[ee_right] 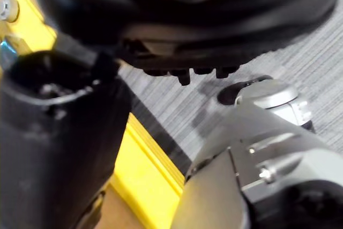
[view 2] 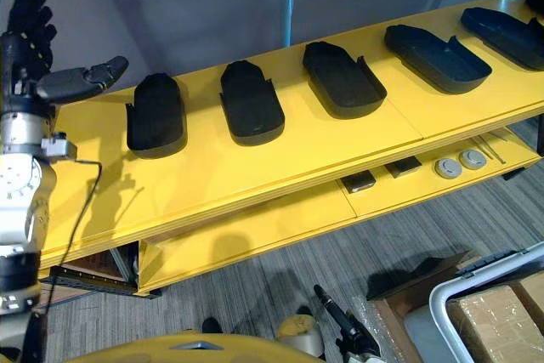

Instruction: Walk over and take three plastic housings, then place them on the shelf

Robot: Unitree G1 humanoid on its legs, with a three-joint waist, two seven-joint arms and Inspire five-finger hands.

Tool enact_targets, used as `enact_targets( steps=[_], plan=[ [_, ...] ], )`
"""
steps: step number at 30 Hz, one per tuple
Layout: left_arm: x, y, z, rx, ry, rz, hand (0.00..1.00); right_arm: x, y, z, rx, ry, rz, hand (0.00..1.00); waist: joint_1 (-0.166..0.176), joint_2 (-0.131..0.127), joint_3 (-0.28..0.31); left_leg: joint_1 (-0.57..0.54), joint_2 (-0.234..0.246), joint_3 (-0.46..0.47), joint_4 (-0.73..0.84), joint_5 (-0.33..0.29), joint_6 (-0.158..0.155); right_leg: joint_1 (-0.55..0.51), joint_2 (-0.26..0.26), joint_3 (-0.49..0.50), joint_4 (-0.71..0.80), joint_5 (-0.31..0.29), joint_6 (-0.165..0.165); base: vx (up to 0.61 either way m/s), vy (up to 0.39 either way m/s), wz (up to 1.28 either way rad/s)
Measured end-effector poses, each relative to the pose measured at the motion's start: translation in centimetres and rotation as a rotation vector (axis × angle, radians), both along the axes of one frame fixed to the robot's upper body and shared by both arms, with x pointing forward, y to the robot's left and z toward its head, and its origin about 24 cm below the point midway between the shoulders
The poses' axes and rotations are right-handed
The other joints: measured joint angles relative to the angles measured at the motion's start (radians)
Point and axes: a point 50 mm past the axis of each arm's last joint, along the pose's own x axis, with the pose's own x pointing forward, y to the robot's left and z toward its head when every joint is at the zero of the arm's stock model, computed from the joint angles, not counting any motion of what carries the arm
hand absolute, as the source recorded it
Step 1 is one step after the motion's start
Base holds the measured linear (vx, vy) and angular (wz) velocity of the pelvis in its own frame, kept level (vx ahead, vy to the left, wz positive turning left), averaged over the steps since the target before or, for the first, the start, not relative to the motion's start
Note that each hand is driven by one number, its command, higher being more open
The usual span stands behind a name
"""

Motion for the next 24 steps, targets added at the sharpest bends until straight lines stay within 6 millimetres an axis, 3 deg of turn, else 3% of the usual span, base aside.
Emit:
enact_targets(
  steps=[3,7,13,20,24],
  plan=[
    [-0.8,-0.2,-2.1,0.121,0.058,0.068,1.0,-0.5,0.2,-0.2,0.005,0.023,-0.007,1.0,0.018,0.001,-0.017,0.013,-0.002,-0.002,-0.012,-0.001,-0.002,0.013,0.002,-0.004,-0.019,0.001,0.0,-0.01,0.001,0.02],
    [-1.0,-0.3,-2.5,0.303,0.12,0.061,1.0,-0.8,0.9,-0.5,0.022,0.038,-0.008,1.0,0.03,-0.014,-0.024,0.01,-0.007,-0.022,-0.02,-0.001,-0.004,0.027,-0.001,-0.024,-0.039,0.006,0.002,-0.01,0.004,0.14],
    [-0.6,-0.6,-1.8,0.625,0.247,-0.075,1.0,-0.9,1.0,-0.6,0.025,0.043,-0.017,1.0,0.028,-0.023,-0.035,0.009,-0.021,-0.022,-0.046,0.011,-0.002,0.026,-0.005,-0.026,-0.06,0.02,0.009,0.04,0.01,0.02],
    [0.4,-1.5,0.1,0.774,0.269,-0.179,1.0,-1.1,1.0,-0.7,0.036,0.061,-0.027,1.0,0.024,-0.019,-0.035,0.006,-0.023,-0.022,-0.048,0.011,-0.002,0.025,-0.006,-0.026,-0.065,0.019,0.008,0.03,0.004,0.0],
    [1.1,-2.4,0.3,0.893,0.378,-0.287,1.0,-1.1,0.8,-0.7,0.035,0.06,-0.044,1.0,0.02,-0.007,-0.038,0.004,-0.023,-0.022,-0.048,0.011,-0.002,0.019,-0.006,-0.026,-0.062,0.017,0.006,0.0,0.0,0.0]
  ],
)
